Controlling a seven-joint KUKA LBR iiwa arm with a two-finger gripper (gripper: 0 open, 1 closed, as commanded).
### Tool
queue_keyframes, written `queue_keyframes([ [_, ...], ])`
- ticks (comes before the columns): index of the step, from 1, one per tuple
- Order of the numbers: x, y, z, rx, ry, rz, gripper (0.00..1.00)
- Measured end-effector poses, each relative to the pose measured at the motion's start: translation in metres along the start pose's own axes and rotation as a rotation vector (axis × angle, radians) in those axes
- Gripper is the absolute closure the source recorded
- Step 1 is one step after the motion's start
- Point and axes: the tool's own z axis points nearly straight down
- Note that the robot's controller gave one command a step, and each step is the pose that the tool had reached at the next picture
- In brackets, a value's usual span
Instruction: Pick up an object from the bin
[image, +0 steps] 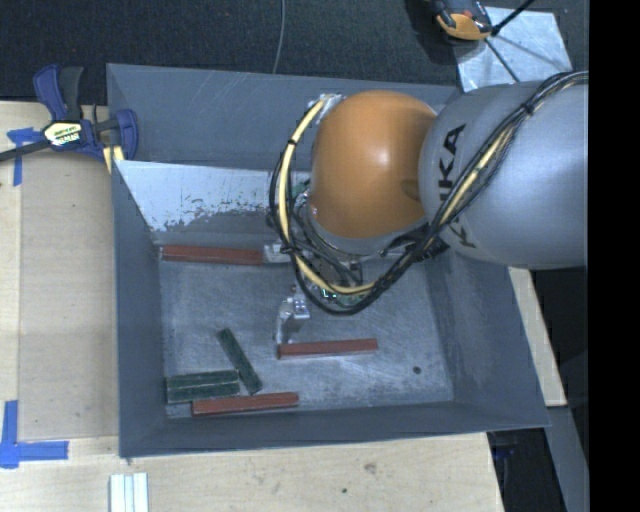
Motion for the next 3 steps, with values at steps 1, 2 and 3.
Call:
queue_keyframes([
  [1, -0.002, -0.001, -0.004, -0.001, -0.008, 0.002, 0.00],
  [2, 0.002, -0.016, 0.026, -0.002, -0.016, -0.059, 0.00],
  [3, 0.014, -0.046, 0.130, -0.002, -0.030, -0.265, 1.00],
])
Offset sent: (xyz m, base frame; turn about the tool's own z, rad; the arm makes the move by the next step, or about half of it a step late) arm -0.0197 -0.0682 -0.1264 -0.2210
